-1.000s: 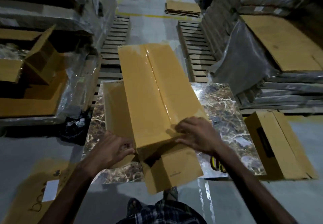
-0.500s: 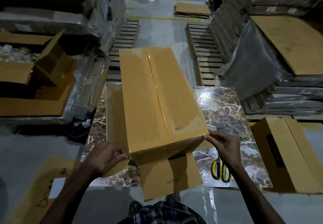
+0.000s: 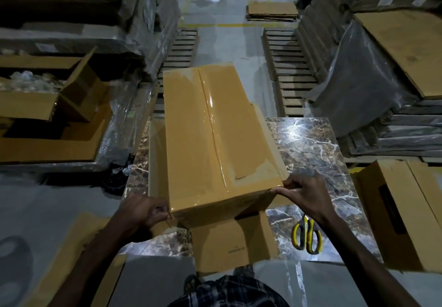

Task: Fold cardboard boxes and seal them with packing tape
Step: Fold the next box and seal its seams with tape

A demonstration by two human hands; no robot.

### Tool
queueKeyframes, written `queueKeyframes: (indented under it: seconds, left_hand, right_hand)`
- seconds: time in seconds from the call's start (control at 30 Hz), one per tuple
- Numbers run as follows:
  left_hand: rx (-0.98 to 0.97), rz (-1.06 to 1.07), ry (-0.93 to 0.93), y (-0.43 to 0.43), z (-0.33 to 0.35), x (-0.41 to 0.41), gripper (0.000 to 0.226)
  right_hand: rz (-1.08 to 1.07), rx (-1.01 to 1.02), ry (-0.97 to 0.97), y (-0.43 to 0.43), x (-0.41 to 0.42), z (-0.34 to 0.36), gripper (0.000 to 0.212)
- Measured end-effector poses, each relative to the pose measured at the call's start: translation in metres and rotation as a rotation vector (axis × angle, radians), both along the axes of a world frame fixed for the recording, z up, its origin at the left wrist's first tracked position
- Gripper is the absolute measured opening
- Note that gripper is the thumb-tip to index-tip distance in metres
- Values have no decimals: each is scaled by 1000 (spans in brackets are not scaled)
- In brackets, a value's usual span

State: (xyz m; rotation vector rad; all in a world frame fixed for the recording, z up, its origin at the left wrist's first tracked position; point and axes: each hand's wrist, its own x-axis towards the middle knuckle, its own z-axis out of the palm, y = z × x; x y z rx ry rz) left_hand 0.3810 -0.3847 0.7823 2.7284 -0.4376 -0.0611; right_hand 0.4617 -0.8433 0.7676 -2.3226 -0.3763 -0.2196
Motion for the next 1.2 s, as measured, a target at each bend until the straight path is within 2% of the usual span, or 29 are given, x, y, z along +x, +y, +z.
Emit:
queueKeyframes:
  seconds: [0.1,0.23,0.4,0.5,0.57,0.63,0.73,0.83,0.9,0.97,1.03,1.07,1.17,1.2]
  left_hand:
    - [10,28,3,-5,5,1,25]
    - [6,12,-49,-6,7,1,24]
    - [-21,30,-76,-3,5,-2,22]
    - [-40,12,-16,-9,10,-5,10]
    - [-72,61,43,-9,8,-8,14]
    - [-123,172,131,-9,8,-9,18]
    - [-105,179,87,-16,16,-15,32]
    - [-200,261,148,-19,31,-30,45]
    - [-277,333,218,-24,38,-45,49]
    - [-395,403,286,-32,46,-56,44]
    - [-495,406,284,-44,55,-65,43]
    - [-521,387,286,-52,58,-68,38]
    - [-668,342,385,-91,57,-69,4]
    - [-715,341,416,-107,52,-66,11]
  right_hand:
    - [-12,-165,-16,11,6,11,59]
    - [-25,-436,-65,31,5,27,75]
    - [-61,-457,-99,35,4,24,81]
    - [-121,-523,-101,41,2,25,86]
    - [-125,-534,-107,43,3,25,85]
    - [-71,-498,-129,39,7,21,80]
    - [94,-432,-184,21,14,8,64]
    - [154,-359,-140,2,13,-3,54]
    - [106,-287,-87,-7,5,-8,50]
    - [44,-181,-97,-11,-9,-7,39]
    - [-59,-63,-113,-7,-25,-4,26]
    - [-131,-10,-103,0,-35,0,22]
    - [-263,96,-61,15,-62,2,11]
    - [-306,66,-40,16,-69,-2,12]
